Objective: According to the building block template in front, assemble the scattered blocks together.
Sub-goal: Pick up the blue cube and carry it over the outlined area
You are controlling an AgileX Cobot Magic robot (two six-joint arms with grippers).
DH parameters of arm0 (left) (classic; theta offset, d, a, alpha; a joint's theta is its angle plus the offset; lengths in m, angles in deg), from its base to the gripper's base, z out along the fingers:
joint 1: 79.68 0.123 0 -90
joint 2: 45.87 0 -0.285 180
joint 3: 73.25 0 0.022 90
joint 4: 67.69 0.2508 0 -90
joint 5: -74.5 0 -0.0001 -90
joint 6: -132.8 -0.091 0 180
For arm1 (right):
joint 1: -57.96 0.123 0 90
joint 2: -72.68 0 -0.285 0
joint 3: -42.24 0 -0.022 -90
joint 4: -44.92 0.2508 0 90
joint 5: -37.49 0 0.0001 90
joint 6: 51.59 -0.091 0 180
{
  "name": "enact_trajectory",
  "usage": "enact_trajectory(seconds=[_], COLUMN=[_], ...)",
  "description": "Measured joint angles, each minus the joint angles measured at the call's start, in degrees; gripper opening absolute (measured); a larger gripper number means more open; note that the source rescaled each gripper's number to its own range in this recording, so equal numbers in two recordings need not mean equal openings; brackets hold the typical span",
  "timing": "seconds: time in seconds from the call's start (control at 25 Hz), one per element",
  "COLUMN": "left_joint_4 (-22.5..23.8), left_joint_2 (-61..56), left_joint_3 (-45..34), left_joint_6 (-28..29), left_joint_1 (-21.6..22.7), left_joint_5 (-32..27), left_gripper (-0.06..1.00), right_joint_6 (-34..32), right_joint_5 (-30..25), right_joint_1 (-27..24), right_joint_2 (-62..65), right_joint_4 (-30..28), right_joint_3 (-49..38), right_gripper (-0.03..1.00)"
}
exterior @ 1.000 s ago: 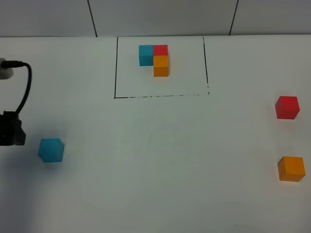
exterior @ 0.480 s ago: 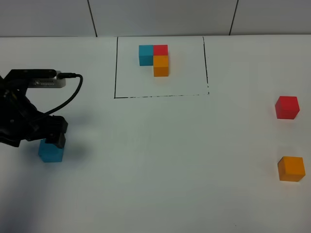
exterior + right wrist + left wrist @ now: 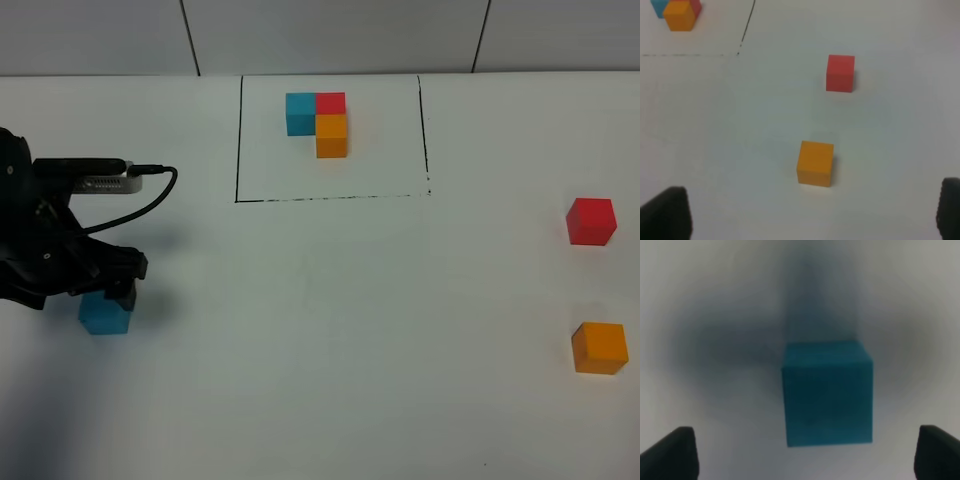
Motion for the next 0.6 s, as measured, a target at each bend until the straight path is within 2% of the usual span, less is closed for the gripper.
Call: enact_trajectory(seconds=[0.2,0.4,0.48,0.52,0.6], left_joint_4=[-0.66,-1.02,-1.02,-1.02,-1.06], left_joint_2=[3.95,6.57,7.01,7.08,7.08], left_joint_3=[0.05,0.05,0.05,0.05,0.05], left_joint_6=[0.00,0.14,0.14,0.14,0.14], left_joint_1=[0.00,0.00,0.00,0.00,0.00], left_joint_5=[2.34,4.46,4.93,5.21,5.60], left_gripper=[0.98,0.89,0.79,0.71,0.43], right_joint_6=[0.00,0.00,0.00,0.00,0.00], right_joint_5=[0.00,0.00,0.00,0.00,0.00], right_joint_1=[0.00,0.00,0.00,0.00,0.00], right_joint_2=[0.00,0.00,0.00,0.00,0.00], right_joint_4=[0.00,0.00,0.00,0.00,0.00], right_joint_3=[0.00,0.00,0.00,0.00,0.00], right_gripper=[0.98,0.97,0.97,0.96,0.96])
